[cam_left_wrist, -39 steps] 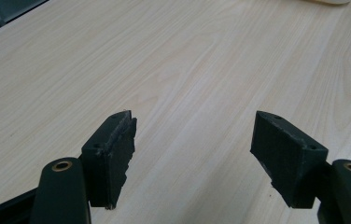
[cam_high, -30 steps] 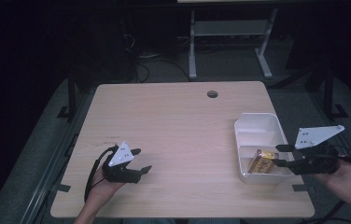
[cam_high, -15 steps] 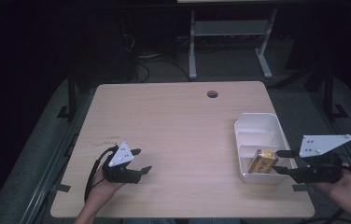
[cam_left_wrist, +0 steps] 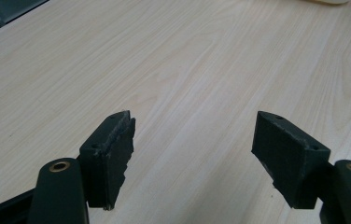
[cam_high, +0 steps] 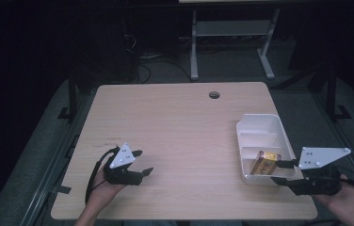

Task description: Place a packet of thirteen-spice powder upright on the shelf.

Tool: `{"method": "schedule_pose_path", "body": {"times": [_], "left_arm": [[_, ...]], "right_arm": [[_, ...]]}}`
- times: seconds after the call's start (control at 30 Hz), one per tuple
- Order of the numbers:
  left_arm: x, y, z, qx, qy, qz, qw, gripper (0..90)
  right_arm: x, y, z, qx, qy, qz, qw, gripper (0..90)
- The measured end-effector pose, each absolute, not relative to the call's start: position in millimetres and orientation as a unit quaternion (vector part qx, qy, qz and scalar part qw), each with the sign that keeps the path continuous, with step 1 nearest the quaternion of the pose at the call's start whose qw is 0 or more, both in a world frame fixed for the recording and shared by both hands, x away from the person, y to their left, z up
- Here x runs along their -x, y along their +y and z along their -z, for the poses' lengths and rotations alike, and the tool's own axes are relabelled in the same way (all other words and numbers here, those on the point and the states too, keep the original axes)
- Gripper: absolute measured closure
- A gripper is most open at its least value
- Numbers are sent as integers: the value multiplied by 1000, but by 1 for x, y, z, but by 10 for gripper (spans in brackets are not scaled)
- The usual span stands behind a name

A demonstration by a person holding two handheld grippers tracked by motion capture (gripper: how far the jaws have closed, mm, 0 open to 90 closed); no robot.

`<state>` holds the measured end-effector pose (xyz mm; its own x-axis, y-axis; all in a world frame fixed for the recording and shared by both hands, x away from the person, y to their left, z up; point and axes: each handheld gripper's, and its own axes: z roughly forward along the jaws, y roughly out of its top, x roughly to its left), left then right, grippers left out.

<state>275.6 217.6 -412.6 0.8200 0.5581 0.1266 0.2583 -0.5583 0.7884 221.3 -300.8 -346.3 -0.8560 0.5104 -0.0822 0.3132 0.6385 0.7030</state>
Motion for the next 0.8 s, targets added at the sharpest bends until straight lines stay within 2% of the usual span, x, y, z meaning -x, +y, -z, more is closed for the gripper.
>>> {"method": "schedule_pose_path", "body": {"times": [0.8], "left_arm": [[-276, 218, 413, -864, 236, -184, 405, 281]], "right_arm": [[-204, -278, 366, -215, 893, -374, 128, 436]]}}
